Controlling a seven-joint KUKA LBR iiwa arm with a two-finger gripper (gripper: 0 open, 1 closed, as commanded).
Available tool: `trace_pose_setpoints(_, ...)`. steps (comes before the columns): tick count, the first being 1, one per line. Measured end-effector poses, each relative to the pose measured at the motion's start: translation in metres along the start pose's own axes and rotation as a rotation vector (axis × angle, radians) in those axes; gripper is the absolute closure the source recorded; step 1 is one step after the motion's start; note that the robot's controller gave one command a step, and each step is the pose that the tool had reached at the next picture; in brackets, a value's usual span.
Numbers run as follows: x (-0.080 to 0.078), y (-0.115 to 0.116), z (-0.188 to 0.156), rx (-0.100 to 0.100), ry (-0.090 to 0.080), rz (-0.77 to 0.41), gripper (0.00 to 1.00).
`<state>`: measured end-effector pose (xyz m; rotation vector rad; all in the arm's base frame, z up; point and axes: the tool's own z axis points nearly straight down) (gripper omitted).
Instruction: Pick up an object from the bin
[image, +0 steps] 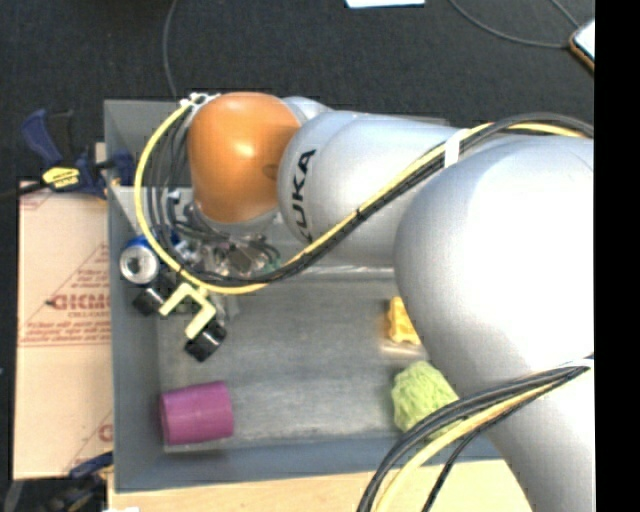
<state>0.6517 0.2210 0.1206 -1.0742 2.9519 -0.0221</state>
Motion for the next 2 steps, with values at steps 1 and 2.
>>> trace_pose_setpoints(1,-0.002,-0.002,-0.036,0.006,-0.01,0.002,1.0)
trace_pose_setpoints(2,-0.001,-0.002,-0.05,0.004,-0.005,0.003,1.0)
